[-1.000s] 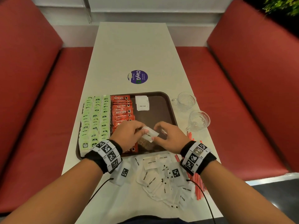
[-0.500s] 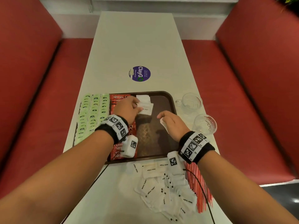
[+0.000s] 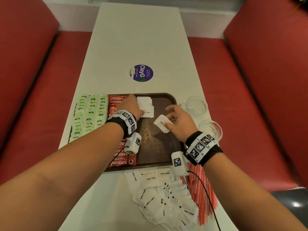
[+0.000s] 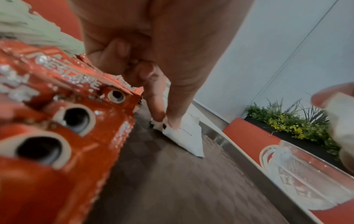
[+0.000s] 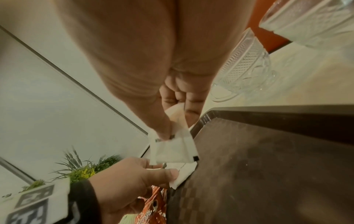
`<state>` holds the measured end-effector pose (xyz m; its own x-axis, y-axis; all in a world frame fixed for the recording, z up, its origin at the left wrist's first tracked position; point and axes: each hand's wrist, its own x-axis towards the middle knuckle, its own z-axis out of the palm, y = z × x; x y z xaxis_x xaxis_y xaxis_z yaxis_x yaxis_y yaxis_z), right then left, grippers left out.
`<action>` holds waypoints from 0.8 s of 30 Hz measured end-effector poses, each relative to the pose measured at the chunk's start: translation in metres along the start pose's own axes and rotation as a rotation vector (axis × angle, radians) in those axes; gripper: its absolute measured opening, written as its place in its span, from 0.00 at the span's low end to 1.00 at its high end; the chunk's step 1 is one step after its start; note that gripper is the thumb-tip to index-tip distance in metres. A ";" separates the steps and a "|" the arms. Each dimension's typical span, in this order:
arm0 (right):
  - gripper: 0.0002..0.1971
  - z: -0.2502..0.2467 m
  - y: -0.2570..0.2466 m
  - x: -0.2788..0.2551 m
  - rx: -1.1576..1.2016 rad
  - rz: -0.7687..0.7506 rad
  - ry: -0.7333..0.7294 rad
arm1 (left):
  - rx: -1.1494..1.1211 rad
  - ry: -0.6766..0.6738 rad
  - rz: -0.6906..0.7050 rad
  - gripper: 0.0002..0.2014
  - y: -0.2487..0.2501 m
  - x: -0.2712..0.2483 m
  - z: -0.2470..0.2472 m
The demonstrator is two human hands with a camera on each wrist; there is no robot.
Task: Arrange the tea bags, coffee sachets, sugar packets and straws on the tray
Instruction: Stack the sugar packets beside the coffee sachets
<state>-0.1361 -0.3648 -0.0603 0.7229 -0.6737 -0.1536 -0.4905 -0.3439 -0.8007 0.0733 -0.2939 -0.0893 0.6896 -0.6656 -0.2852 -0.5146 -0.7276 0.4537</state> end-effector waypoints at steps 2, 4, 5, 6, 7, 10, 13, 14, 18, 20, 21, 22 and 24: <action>0.22 0.000 -0.001 0.003 0.013 0.018 0.018 | 0.017 0.024 0.018 0.28 0.000 -0.002 -0.003; 0.21 0.000 -0.002 0.005 0.015 0.027 0.027 | -0.030 0.093 0.092 0.26 0.002 -0.006 -0.007; 0.20 0.000 -0.003 0.006 0.011 0.027 0.027 | -0.078 0.116 0.155 0.23 0.004 -0.011 -0.010; 0.20 -0.001 -0.005 0.007 0.009 0.023 0.027 | -0.131 0.106 0.228 0.20 0.006 -0.016 -0.013; 0.19 -0.002 -0.006 0.007 0.011 0.017 0.027 | -0.174 0.059 0.304 0.17 0.009 -0.023 -0.017; 0.19 -0.003 -0.010 0.007 0.019 -0.004 0.031 | -0.154 -0.150 0.491 0.13 0.014 -0.043 -0.023; 0.19 -0.002 -0.012 0.007 -0.014 -0.022 0.015 | -0.059 -0.199 0.539 0.11 0.012 -0.050 -0.018; 0.18 -0.001 -0.011 0.007 -0.033 -0.028 0.010 | -0.051 -0.180 0.531 0.09 0.010 -0.049 -0.016; 0.18 -0.001 0.000 -0.002 -0.157 -0.021 -0.059 | -0.014 -0.056 0.348 0.08 0.001 -0.040 -0.014; 0.16 -0.002 0.008 -0.010 -0.246 -0.028 -0.156 | -0.023 -0.022 0.212 0.10 -0.004 -0.032 -0.014; 0.15 -0.004 0.011 -0.015 -0.287 -0.028 -0.217 | -0.021 -0.022 0.166 0.11 -0.006 -0.028 -0.013; 0.14 -0.005 0.015 -0.020 -0.317 -0.023 -0.280 | -0.007 -0.032 0.133 0.12 -0.007 -0.025 -0.011; 0.12 -0.009 0.020 -0.031 -0.347 0.000 -0.392 | 0.031 -0.050 0.093 0.11 -0.006 -0.021 -0.008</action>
<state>-0.1730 -0.3563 -0.0667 0.8182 -0.4007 -0.4122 -0.5748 -0.5853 -0.5719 0.0656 -0.2741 -0.0797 0.6123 -0.7374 -0.2852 -0.5913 -0.6665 0.4540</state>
